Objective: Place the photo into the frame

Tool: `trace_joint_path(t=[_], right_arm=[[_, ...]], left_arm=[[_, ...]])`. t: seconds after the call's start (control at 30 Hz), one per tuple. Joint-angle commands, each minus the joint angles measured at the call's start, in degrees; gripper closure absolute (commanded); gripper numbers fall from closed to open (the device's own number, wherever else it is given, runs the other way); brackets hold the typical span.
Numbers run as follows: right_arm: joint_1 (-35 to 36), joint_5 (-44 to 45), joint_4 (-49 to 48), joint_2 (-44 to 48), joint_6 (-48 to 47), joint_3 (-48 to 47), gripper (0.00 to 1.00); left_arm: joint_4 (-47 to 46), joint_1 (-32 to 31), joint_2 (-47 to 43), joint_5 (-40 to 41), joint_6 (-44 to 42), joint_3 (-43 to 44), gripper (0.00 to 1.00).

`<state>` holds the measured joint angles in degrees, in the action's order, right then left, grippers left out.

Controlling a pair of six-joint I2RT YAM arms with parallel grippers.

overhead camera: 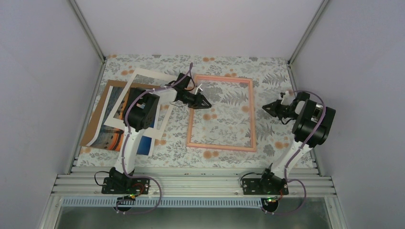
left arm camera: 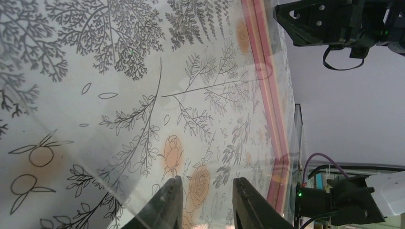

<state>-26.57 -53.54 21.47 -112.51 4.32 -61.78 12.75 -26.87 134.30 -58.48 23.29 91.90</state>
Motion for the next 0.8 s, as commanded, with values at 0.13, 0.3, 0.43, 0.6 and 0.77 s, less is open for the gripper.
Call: trace_joint_path(t=[0.13,0.3,0.43,0.6,0.77], right_arm=[[0.6,-5.8,-2.8,2.0,0.9,0.8,0.96],[0.6,-7.6,-1.9,0.0,0.5,-1.1,0.75],[0.6,-7.6,-1.0,-2.4,0.3,-4.0,0.63],[0.8,-9.2,-0.8,-4.3,0.2,-5.9,0.60],[1.6,-9.2,0.9,-5.2,-0.9,-5.9,0.45]], left_arm=[[-0.6,0.1,-1.0,2.8,-1.7,7.3,0.97],[1.9,1.1,3.9,4.0,-2.4,16.3,0.98],[1.6,1.2,7.2,4.0,-2.5,19.9,0.98],[-0.5,1.0,10.0,2.8,-1.3,22.2,0.97],[-1.8,0.7,12.0,1.3,-0.8,24.8,0.98]])
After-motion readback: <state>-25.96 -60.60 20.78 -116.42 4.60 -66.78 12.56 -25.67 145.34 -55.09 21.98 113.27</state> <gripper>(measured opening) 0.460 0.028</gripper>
